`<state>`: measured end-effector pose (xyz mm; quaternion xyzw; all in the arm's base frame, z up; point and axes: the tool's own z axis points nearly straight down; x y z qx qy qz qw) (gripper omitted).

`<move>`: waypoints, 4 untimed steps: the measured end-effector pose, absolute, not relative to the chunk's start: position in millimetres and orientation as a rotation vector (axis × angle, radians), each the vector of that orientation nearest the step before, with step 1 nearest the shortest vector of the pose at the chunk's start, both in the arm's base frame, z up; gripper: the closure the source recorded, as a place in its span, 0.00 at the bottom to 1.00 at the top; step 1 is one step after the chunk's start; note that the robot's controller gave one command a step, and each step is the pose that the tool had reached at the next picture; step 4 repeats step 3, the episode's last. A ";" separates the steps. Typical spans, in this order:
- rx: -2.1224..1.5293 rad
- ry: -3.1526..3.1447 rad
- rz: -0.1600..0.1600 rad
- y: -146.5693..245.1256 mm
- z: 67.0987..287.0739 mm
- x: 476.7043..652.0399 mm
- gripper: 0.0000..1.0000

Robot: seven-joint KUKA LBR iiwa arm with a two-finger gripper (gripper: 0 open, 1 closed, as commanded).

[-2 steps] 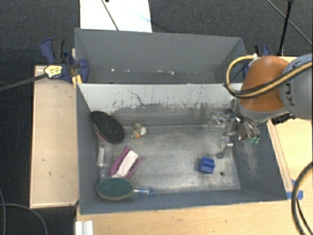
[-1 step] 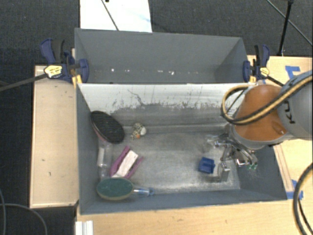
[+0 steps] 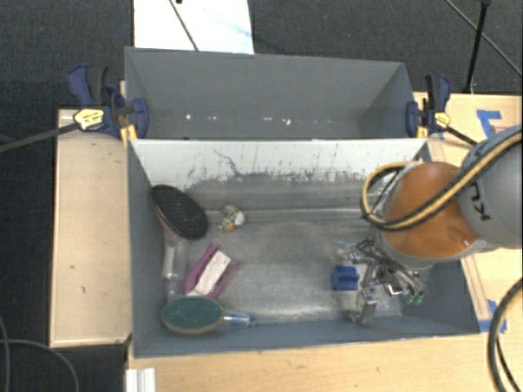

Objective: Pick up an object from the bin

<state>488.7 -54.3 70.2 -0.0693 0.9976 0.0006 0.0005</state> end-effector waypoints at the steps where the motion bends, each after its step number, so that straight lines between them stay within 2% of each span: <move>1: -0.225 3.131 -0.001 -55.7 70.4 489.7 1.00; 2: -0.181 3.126 -0.002 -40.0 174.7 497.9 1.00; 3: -0.181 3.124 -0.003 -40.9 278.2 502.4 1.00; 4: -0.181 3.124 -0.003 -40.9 278.2 502.4 1.00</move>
Offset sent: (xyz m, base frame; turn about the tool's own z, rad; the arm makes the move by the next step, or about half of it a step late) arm 0.0000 0.0000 0.0000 0.0000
